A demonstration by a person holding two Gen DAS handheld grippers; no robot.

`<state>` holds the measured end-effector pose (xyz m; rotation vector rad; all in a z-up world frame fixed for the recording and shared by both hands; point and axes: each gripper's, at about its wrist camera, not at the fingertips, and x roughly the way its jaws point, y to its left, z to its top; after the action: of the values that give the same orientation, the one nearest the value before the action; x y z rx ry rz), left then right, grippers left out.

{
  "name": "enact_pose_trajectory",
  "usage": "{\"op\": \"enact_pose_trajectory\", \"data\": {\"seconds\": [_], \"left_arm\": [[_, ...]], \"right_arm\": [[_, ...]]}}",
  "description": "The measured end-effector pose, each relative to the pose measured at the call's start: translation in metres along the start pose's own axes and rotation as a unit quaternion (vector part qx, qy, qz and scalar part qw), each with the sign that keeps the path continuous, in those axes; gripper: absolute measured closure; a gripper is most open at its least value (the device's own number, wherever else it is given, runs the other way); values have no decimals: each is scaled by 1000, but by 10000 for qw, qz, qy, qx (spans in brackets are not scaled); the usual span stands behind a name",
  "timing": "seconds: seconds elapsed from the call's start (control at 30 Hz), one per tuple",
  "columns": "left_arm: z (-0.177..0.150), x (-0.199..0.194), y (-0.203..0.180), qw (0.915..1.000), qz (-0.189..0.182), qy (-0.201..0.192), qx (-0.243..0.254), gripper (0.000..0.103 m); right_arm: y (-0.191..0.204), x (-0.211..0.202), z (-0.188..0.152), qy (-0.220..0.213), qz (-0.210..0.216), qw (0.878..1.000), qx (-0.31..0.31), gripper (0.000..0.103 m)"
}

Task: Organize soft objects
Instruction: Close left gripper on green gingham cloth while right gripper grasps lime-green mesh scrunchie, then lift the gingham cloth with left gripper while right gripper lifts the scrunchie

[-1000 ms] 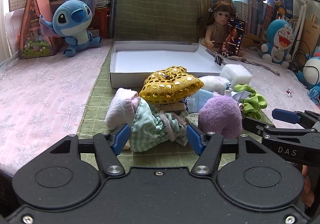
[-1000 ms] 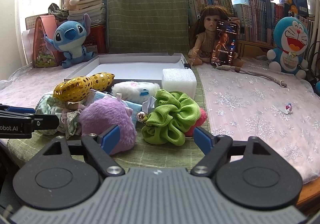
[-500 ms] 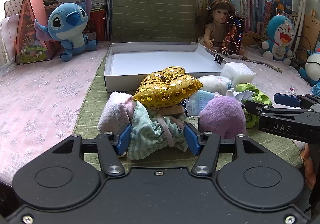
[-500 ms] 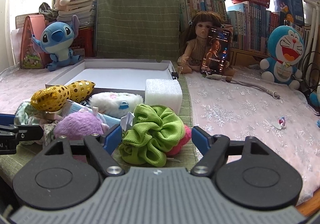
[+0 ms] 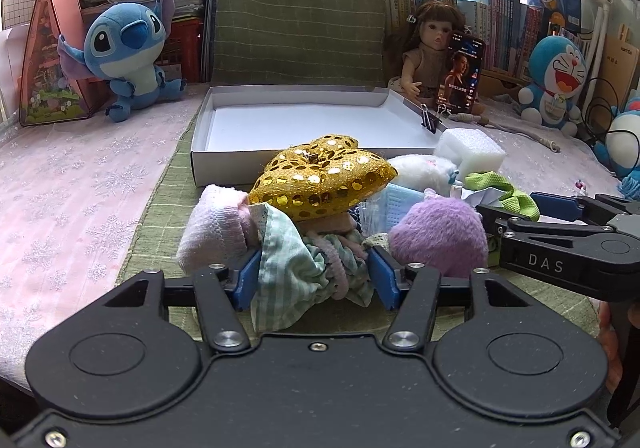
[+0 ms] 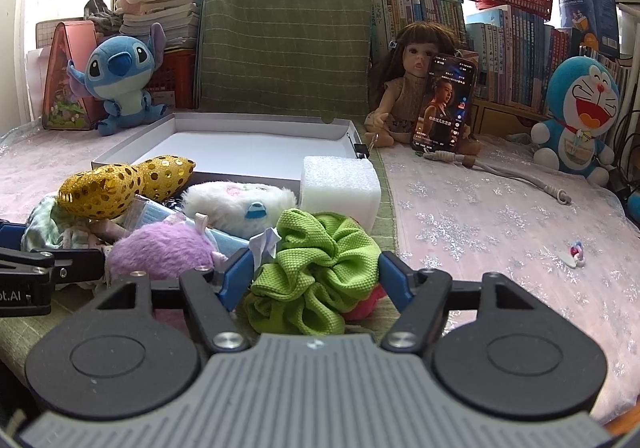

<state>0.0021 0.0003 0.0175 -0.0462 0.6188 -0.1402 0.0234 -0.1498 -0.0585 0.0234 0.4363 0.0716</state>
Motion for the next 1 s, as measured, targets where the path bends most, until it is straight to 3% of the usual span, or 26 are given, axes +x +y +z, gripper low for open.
{"op": "enact_pose_trajectory", "data": {"seconds": [0.23,0.43,0.5,0.53,0.73,0.77,0.87,0.9,1.0], "left_arm": [[0,-8,2,9999,-127,-34,-58,64],[4,-15,8,9997,-188,-68,-171,66],[4,-17,9,9996,-208,-57,-177,66],[4,-18,8,9996,-214,-53,-166,67],[1,-23,6,9997,-208,-59,-92,67],[1,-23,6,9998,-196,-58,-81,67],[0,-24,6,9998,-180,-54,-83,67],[0,-24,6,9998,-183,-54,-76,67],[0,-27,5,9998,-189,-66,-35,67]], "right_arm": [[-5,-7,-1,-47,2,9998,184,51],[-13,-19,-1,-135,-83,9990,430,66],[-16,-23,0,-157,-99,9986,492,78],[-17,-25,1,-170,-121,9985,512,79],[-17,-32,1,-191,-173,9988,420,79],[-16,-32,1,-180,-174,9989,389,71],[-13,-30,-2,-131,-194,9993,297,68],[-13,-30,-3,-126,-195,9993,279,59],[-10,-29,-4,-116,-197,9996,180,52]]}}
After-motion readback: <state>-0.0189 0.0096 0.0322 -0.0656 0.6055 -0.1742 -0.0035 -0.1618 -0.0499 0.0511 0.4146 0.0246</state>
